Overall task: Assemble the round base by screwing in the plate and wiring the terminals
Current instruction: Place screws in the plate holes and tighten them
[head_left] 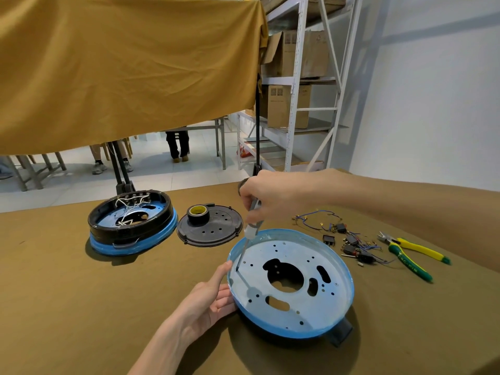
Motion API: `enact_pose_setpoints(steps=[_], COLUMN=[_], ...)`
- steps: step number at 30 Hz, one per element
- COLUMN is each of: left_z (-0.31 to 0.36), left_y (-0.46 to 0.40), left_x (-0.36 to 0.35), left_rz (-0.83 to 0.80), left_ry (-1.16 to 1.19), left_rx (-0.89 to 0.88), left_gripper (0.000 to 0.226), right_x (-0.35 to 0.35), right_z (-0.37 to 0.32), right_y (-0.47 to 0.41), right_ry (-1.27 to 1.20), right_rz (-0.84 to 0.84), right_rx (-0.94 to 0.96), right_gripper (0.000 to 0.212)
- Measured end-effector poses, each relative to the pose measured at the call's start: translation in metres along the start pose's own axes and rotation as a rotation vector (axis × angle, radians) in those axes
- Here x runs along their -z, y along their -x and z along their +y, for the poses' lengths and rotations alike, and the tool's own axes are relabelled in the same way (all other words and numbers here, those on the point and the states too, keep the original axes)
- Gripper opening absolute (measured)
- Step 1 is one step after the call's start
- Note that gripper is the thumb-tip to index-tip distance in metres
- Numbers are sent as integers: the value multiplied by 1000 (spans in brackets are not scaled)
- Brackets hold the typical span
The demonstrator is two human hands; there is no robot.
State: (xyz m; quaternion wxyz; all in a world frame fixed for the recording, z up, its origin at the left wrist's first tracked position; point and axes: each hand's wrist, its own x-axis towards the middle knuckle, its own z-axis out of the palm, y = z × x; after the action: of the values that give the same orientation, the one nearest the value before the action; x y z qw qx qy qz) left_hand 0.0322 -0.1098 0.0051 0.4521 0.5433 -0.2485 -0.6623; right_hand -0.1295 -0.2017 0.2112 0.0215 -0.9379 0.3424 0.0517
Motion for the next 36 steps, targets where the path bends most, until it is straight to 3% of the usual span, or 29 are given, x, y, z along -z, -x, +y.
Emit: enact_pose_setpoints(steps=[4, 7, 11, 16, 19, 22, 23, 27, 31, 36], left_z=[-1, 0, 0, 0, 1, 2, 2, 2, 2, 3], left_y=[-2, -2, -4, -3, -1, 1, 1, 2, 2, 2], left_x=[0, 0, -1, -1, -1, -1, -2, -3, -2, -3], left_rz=[3, 2, 7, 12, 10, 7, 7, 23, 22, 39], left_ry=[-8, 4, 0, 2, -6, -11, -8, -14, -2, 47], left_rx=[-3, 13, 13, 10, 19, 14, 14, 19, 31, 50], left_gripper=[77, 76, 76, 75, 75, 68, 65, 63, 63, 68], right_x=[0, 7, 9, 4, 8, 9, 7, -1, 10, 8], right_z=[-5, 0, 1, -8, -5, -2, -4, -8, -1, -1], right_y=[1, 10, 13, 0, 1, 5, 4, -4, 3, -1], right_ry=[85, -5, -115, 44, -22, -29, -48, 74, -61, -190], right_rz=[-7, -157, -106, -38, -117, -23, -23, 41, -139, -71], right_rx=[-87, -47, 16, -56, -7, 103, 89, -52, -30, 69], right_gripper=[49, 31, 15, 54, 33, 16, 17, 53, 32, 22])
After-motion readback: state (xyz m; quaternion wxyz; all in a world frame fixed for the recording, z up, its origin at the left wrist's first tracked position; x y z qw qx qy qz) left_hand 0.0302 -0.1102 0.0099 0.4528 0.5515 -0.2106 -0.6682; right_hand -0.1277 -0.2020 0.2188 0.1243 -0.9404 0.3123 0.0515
